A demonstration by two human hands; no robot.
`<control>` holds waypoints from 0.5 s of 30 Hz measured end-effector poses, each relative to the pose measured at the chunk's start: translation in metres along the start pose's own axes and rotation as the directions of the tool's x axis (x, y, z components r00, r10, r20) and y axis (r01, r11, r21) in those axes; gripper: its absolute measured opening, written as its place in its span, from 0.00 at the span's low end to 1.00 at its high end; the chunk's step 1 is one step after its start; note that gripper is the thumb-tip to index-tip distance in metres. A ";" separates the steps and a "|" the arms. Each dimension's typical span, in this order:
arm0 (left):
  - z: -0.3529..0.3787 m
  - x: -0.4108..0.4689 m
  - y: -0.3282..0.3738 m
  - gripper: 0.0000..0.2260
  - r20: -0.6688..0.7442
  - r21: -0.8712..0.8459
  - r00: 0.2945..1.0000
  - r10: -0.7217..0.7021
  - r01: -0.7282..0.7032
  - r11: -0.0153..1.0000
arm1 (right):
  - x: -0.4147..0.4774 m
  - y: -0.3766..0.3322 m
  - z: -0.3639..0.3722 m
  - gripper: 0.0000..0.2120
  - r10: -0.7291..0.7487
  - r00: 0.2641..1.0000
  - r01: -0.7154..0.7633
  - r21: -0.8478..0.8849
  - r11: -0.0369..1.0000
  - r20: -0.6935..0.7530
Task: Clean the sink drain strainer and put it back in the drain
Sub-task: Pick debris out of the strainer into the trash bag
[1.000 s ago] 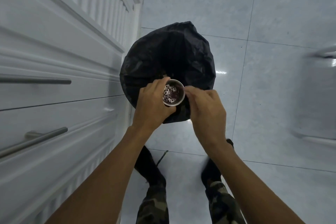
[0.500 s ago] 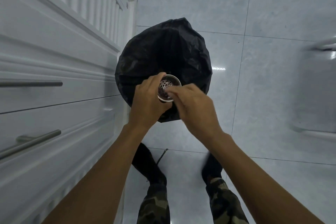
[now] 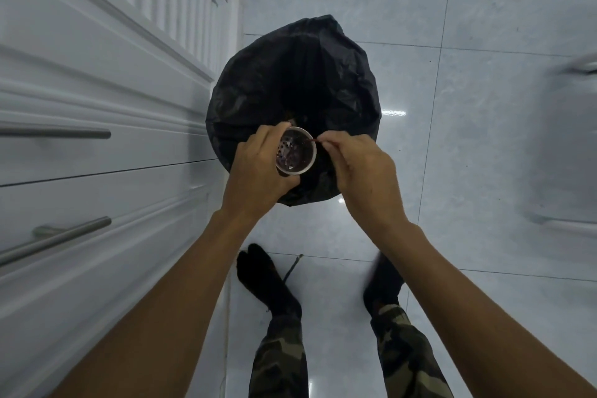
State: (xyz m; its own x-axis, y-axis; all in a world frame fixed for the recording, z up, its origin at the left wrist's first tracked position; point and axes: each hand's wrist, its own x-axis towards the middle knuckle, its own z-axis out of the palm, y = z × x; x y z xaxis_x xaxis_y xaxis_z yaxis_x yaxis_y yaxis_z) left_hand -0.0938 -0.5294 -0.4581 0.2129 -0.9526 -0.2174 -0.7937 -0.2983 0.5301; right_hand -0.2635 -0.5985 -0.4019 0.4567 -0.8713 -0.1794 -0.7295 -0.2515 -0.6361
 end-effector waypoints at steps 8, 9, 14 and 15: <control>0.003 0.002 0.002 0.36 -0.016 -0.063 1.000 -0.009 0.008 0.998 | -0.015 -0.003 0.013 0.11 0.113 0.991 -0.108 0.072 0.992 -0.068; 0.003 0.002 0.002 0.36 -0.022 -0.045 1.000 -0.009 0.008 0.999 | -0.016 -0.003 0.013 0.10 0.113 0.990 -0.110 0.043 0.993 -0.089; 0.003 -0.001 -0.005 0.37 -0.034 0.041 0.999 0.017 -0.015 0.999 | -0.024 -0.015 0.022 0.10 0.093 0.996 -0.093 0.106 0.990 0.004; 0.003 -0.002 -0.005 0.37 -0.030 0.049 0.999 0.024 -0.022 0.999 | -0.022 -0.012 0.021 0.11 0.149 0.988 -0.144 0.124 0.982 -0.033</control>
State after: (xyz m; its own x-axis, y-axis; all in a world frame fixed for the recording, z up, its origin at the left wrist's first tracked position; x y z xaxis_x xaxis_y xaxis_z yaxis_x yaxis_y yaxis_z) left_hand -0.0922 -0.5256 -0.4628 0.2109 -0.9607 -0.1805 -0.8252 -0.2740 0.4939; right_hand -0.2537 -0.5673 -0.4063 0.3255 -0.9126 -0.2472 -0.7187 -0.0689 -0.6919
